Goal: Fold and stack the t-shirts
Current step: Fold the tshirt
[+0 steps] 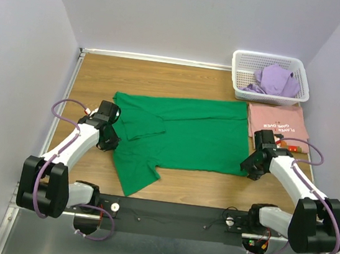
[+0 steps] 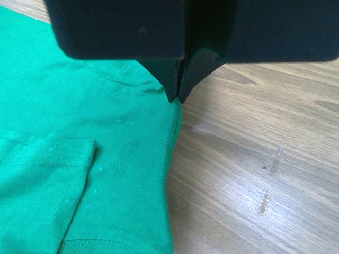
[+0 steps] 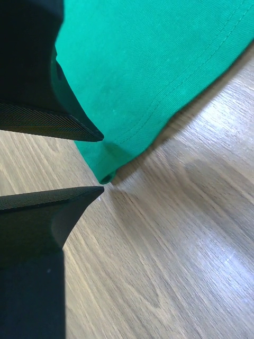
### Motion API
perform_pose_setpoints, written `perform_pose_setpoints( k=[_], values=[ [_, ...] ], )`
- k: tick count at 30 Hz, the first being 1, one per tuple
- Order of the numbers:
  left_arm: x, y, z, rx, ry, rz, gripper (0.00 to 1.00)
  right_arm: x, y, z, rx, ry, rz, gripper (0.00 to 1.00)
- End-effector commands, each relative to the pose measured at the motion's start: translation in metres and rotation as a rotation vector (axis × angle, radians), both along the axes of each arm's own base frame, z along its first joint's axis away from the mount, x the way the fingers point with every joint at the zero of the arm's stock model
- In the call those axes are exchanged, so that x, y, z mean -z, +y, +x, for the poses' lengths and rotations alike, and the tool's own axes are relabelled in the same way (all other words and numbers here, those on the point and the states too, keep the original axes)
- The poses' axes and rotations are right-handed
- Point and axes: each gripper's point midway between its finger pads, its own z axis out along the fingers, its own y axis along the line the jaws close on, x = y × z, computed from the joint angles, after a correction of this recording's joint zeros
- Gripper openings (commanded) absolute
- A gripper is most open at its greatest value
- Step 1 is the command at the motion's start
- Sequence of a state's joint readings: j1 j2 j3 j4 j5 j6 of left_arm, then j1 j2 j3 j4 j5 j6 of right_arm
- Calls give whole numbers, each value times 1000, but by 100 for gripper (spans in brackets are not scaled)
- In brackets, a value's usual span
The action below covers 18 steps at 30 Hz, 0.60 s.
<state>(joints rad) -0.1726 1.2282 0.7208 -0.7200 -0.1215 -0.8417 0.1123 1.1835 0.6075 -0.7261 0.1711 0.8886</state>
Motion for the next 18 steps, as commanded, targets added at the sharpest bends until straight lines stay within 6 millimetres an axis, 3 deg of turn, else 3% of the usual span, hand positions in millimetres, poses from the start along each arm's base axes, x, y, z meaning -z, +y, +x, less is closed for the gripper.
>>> perform_pose_setpoints(
  k=[1,12,14,17,18],
  values=[
    [2,-2,-4,15,0,-5,0,3,-5,-1,30,-9,-28,47],
    [-3,-1,-3,14,-13,-1,0,23,-5,-13,26,71,-29,44],
    [-4,-1,-4,15,-11,-4,0,21,-6,-11,28,62,-32,38],
    [-7,-1,-5,20,-16,-5,0,12,-9,-6,21,18,-46,20],
    [-10,-1,-6,20,-21,-5,0,7,-8,-4,18,3,-45,8]
  ],
)
